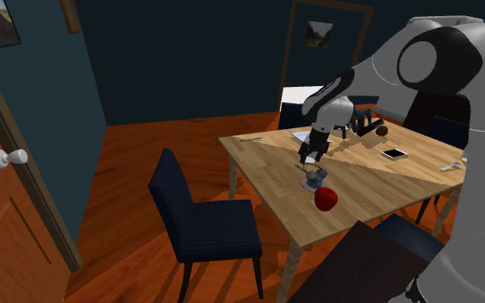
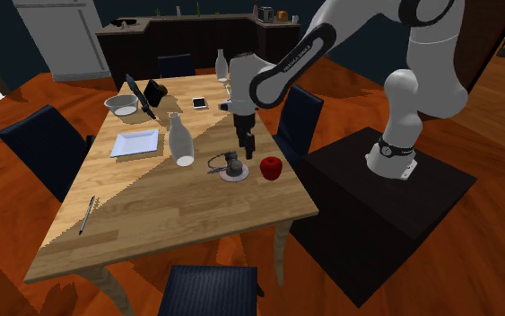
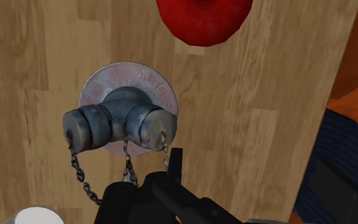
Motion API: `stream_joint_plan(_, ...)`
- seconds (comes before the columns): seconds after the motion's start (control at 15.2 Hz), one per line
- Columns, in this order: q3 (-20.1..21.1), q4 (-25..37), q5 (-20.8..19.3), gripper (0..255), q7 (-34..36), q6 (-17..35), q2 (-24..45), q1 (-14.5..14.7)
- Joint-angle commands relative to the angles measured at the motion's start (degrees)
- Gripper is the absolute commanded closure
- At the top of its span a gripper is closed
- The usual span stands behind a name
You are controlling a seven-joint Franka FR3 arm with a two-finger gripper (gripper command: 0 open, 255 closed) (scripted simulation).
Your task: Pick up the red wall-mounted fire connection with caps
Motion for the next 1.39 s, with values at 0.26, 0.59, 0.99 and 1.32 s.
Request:
stream_joint_plan(0.26, 2.04, 13.08, 4.30, 0, -3.35, 0.20, 13.54, -4.91)
stream_joint_plan(0.59, 3.05, 18.39, 5.55, 0, -4.15, 0.63, 19.21, -6.86)
stream_joint_plan(0.99, 4.06, 19.11, 6.67, 0, -5.01, 3.04, 22.38, -7.56)
stream_joint_plan(1.32, 4.03, 19.09, 6.64, 255, -4.98, 2.98, 22.30, -7.53)
